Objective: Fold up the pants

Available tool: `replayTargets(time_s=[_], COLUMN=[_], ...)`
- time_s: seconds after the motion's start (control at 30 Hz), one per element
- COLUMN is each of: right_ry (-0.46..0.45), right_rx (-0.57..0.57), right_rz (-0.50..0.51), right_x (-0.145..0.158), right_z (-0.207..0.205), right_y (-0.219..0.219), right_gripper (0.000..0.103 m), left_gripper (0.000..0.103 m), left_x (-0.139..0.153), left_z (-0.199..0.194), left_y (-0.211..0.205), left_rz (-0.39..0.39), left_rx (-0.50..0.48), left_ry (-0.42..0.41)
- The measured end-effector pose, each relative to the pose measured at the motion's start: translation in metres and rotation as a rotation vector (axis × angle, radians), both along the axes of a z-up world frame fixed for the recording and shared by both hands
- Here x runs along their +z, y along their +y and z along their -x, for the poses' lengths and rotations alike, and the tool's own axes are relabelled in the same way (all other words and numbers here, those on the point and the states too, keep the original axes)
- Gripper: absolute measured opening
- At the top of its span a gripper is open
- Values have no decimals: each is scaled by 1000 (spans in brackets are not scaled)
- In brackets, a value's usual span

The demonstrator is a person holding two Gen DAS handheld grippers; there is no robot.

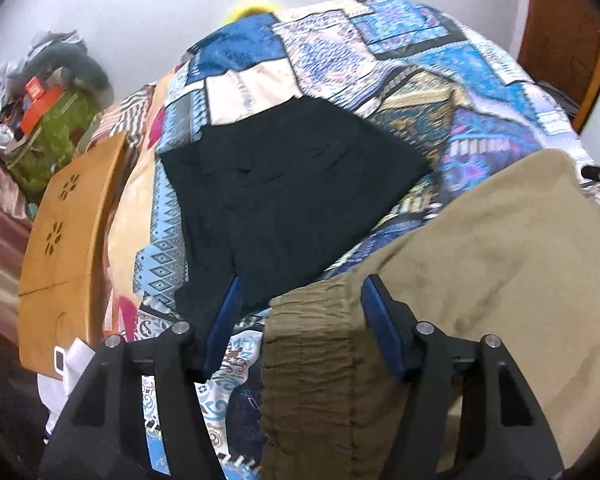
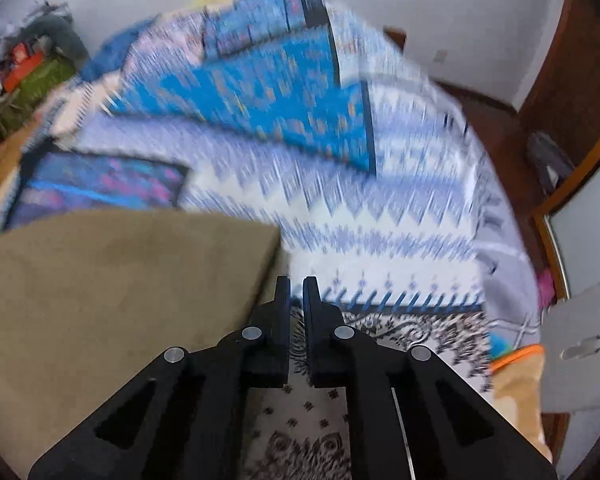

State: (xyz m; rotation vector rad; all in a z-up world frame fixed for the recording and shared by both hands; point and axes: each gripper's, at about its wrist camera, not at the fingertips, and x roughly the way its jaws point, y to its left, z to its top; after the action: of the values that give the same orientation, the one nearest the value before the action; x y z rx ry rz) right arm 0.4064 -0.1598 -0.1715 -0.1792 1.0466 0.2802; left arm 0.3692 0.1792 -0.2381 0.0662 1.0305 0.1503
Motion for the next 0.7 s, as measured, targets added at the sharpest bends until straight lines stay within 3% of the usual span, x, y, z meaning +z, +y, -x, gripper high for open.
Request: replayTargets(time_s=[0.03, 0.1, 0.13, 0.17, 0.27, 0.33, 0.43, 0.7], right_ry=[-17, -63, -78, -95, -125, -109, -57, 130], right_rx=[7, 23, 39, 66, 146, 212, 286, 350], right_rz=[-17, -55, -76, -104, -148, -175, -213, -120], right_x=[11, 37, 44, 54, 69, 71, 63, 3], right_z=[4, 15, 17, 23, 33, 36, 37, 16], right_y=[1, 8, 14, 20, 50, 72, 102, 141], right_gripper=[6, 18, 32, 47, 60, 61, 61, 61], left_gripper=[64, 64, 65, 69, 95, 100, 100, 100], left_x=[7, 22, 28, 36, 55, 64, 59, -5], left_z=[1, 3, 3, 3, 1, -2, -14, -48], left_y=[-2, -8, -11, -15, -27, -38, -51, -53], left_rz=[17, 37, 43, 54, 90, 80, 64, 18], left_rx=[-9, -27, -34, -41, -74, -86, -112, -101], left_ry=[-9, -28, -39, -53, -100, -132, -101, 95])
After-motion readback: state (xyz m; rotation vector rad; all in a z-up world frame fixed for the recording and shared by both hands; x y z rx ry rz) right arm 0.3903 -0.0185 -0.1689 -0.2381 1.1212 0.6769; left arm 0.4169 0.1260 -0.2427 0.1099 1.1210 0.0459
